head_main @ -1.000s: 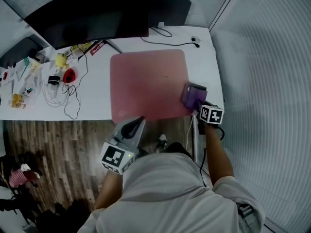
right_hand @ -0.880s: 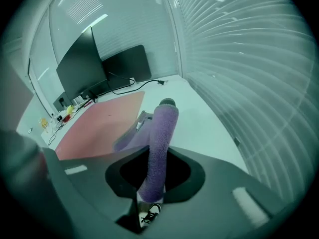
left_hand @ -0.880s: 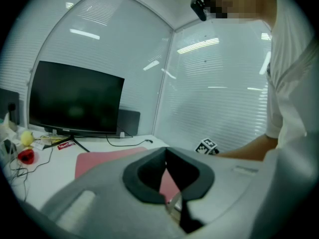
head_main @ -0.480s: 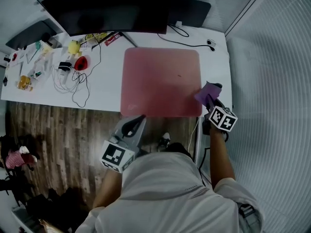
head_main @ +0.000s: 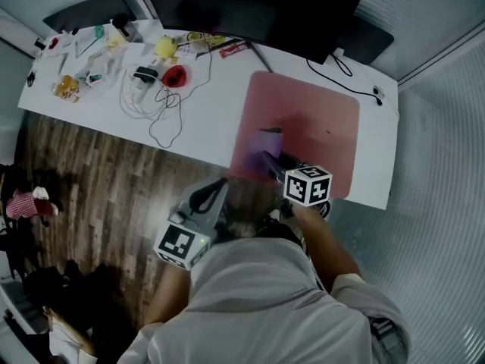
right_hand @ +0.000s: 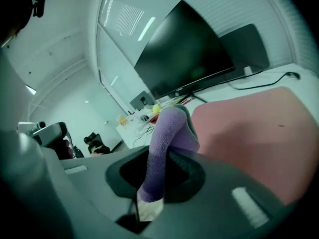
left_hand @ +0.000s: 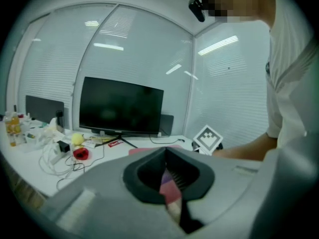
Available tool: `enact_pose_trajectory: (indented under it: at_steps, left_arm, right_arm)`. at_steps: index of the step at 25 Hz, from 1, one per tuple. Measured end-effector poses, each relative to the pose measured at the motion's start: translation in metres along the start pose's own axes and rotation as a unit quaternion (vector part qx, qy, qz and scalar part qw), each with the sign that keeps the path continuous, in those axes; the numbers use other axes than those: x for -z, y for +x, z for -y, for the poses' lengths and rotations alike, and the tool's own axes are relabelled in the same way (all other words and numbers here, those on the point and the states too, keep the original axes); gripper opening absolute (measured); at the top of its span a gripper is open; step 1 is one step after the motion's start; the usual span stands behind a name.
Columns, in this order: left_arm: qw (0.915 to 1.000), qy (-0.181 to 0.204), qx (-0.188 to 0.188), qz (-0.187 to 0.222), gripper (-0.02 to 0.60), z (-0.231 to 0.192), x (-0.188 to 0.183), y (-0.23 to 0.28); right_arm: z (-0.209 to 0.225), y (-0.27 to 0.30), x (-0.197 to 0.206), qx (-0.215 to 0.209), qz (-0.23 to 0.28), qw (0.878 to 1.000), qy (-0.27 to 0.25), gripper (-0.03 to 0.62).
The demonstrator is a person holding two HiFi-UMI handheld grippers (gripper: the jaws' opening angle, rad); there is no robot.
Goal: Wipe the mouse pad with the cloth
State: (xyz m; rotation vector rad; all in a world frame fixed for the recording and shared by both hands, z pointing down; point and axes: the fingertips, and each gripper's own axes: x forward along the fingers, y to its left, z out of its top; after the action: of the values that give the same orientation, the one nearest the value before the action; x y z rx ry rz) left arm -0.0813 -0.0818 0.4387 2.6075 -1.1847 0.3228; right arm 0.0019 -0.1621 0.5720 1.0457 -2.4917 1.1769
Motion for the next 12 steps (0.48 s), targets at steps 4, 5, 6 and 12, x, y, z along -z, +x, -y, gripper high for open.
enact_pose_trajectory:
  at_steps: [4,5,6,12]
  left_arm:
    - [0.9994,-0.009,-0.033,-0.001,0.003,-0.04,0.007,-0.03]
    - [0.9992,-0.01,-0.038,-0.001,0.003,-0.049,0.009,-0.036]
    - [0.9991,-0.01,-0.041,-0.001,0.003,-0.055,0.01,-0.041]
    - [0.9993,-0.01,-0.035,-0.007,0.003,-0.066,0.014,-0.048]
  right_arm:
    - [-0.067,0.071,0.028,-0.071,-0.056,0.995,-0.035,0.061]
    - [-0.078,0.087,0.035,-0.084,-0.066,0.993,-0.045,0.06]
    - [-0.086,0.101,0.042,-0.091,-0.076,0.991,-0.053,0.06]
    - [-0.039,0.121,0.083,-0.012,-0.126,0.992,-0.028,0.061]
